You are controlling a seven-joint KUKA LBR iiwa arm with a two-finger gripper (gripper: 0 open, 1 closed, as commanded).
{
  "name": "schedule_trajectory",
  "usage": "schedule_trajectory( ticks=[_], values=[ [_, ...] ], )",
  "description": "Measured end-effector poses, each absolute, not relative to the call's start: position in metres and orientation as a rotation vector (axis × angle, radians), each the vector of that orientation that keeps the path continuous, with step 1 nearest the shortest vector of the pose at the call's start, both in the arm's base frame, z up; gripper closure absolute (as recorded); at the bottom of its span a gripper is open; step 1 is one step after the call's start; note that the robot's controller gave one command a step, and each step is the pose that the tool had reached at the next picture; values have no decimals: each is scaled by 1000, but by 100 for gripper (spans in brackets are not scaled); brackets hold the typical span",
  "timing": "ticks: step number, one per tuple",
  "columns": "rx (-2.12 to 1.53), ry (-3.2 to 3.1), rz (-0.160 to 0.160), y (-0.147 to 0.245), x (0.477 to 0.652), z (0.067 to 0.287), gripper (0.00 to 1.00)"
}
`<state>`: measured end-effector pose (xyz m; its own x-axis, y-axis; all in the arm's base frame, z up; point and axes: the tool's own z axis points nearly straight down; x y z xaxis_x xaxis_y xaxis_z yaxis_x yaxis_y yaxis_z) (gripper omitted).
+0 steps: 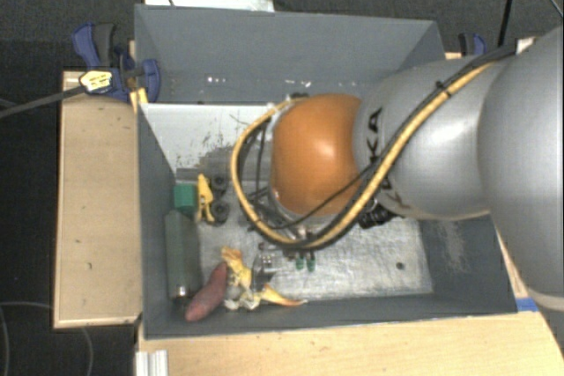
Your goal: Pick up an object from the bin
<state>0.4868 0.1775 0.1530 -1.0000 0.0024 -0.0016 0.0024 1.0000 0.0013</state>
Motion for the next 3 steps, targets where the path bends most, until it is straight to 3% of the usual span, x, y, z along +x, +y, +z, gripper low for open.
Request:
schedule_trajectory(
  ticks=[1,2,3],
  values=[
    [109,3127,9,184,482,82,0],
    [57,3137,2,183,484,97,0],
    [63,3136,4,182,483,134,0]
  ],
)
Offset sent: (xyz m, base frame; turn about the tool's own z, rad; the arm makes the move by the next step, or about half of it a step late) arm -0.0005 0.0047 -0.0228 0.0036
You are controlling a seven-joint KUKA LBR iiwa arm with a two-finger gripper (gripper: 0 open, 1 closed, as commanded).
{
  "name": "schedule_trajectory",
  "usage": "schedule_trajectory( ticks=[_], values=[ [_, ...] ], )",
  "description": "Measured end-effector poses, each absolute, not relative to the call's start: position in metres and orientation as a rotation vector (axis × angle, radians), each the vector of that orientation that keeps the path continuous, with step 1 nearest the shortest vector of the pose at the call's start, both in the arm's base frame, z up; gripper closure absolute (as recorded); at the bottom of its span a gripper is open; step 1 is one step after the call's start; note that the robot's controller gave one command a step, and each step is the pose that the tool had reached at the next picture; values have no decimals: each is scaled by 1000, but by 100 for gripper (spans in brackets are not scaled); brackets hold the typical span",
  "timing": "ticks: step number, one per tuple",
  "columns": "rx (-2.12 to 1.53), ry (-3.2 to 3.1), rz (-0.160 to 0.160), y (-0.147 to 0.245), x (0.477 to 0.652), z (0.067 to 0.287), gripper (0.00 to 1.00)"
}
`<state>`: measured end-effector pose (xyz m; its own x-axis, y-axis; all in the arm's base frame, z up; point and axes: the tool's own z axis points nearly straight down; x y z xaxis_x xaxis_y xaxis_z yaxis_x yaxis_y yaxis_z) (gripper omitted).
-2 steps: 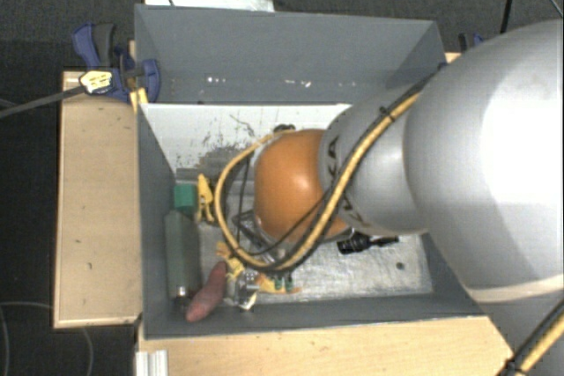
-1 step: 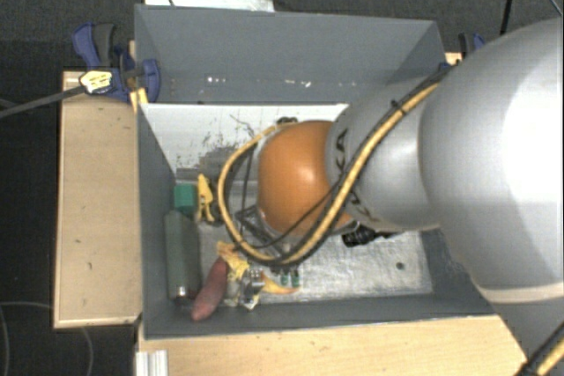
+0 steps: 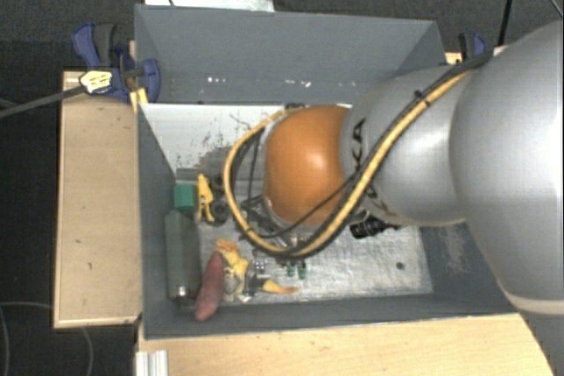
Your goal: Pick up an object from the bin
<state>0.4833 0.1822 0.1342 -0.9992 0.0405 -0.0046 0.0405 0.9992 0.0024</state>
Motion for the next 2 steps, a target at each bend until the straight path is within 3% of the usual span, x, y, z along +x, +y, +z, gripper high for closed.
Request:
schedule_trajectory(
  ticks=[1,2],
  values=[
    [262,3118,10,182,485,73,0],
    [281,3137,7,184,478,74,100]
  ],
)
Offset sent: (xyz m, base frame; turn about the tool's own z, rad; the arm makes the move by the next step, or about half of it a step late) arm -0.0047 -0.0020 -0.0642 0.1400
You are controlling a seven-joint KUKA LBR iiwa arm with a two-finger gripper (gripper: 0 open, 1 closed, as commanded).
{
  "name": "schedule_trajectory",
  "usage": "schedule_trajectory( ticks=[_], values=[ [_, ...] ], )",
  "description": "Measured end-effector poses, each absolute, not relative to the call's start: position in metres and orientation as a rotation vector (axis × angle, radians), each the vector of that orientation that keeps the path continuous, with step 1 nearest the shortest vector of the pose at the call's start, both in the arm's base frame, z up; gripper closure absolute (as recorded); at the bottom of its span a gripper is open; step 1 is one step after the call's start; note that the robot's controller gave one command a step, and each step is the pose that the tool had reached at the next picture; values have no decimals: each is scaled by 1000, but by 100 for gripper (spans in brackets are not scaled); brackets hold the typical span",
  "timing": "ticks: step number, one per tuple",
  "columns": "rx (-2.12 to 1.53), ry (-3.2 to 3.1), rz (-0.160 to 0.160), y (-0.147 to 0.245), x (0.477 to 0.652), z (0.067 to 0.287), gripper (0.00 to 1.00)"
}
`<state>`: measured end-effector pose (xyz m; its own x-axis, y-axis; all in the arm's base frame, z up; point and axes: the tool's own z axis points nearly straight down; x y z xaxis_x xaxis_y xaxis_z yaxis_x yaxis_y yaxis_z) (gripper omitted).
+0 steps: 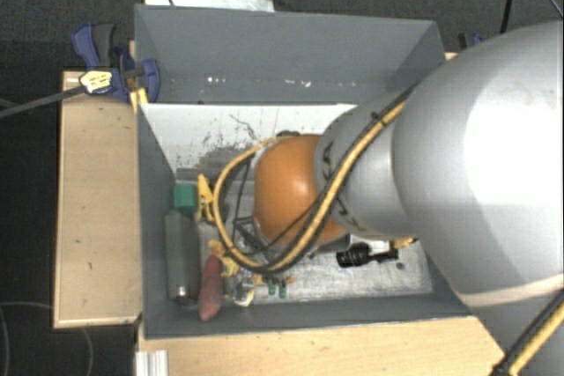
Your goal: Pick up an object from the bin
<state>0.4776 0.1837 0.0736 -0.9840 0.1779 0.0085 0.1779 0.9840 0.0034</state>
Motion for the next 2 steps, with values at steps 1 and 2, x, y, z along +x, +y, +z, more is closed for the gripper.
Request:
schedule_trajectory(
  ticks=[1,2],
  values=[
    [-282,-3121,-7,184,478,74,100],
    [-282,-3122,-6,184,477,76,100]
  ],
)
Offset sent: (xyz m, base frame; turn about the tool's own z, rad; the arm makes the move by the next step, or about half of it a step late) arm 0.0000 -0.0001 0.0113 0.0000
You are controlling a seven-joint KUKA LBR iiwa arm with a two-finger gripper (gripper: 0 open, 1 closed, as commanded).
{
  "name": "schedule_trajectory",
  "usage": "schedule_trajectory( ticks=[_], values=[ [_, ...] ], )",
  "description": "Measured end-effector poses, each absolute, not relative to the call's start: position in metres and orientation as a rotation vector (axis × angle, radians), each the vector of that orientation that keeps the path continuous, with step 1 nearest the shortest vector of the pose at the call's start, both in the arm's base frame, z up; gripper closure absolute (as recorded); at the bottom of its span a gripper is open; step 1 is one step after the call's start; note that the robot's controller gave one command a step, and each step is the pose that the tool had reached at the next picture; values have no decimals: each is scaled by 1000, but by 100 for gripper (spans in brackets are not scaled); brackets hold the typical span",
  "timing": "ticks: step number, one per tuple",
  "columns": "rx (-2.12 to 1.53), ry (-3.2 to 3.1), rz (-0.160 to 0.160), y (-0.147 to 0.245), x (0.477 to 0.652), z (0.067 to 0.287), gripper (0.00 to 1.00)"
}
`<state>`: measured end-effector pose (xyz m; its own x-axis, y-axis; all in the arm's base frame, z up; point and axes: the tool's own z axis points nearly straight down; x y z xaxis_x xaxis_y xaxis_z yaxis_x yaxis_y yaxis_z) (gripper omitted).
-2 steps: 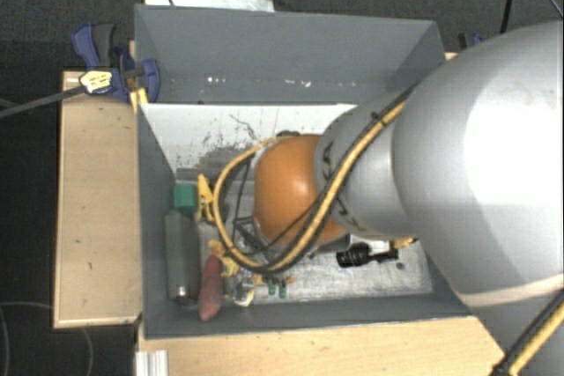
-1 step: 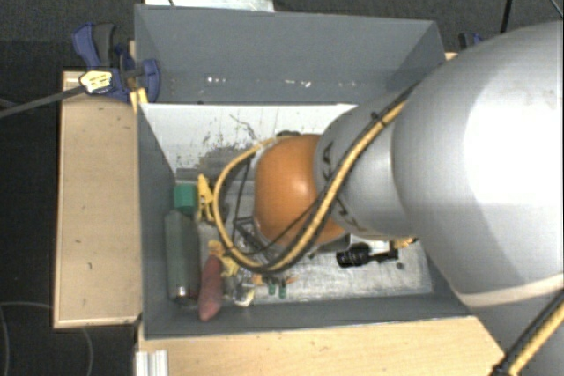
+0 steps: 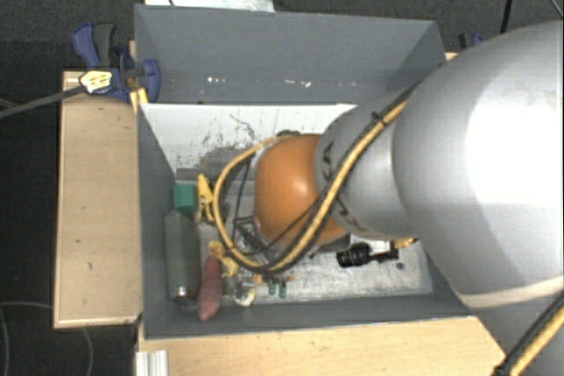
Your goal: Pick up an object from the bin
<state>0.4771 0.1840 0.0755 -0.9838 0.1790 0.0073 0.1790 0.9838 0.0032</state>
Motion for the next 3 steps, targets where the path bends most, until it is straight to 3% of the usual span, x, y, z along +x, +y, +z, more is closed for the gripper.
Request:
schedule_trajectory(
  ticks=[3],
  values=[
    [-283,-3132,-3,183,478,120,100]
  ],
)
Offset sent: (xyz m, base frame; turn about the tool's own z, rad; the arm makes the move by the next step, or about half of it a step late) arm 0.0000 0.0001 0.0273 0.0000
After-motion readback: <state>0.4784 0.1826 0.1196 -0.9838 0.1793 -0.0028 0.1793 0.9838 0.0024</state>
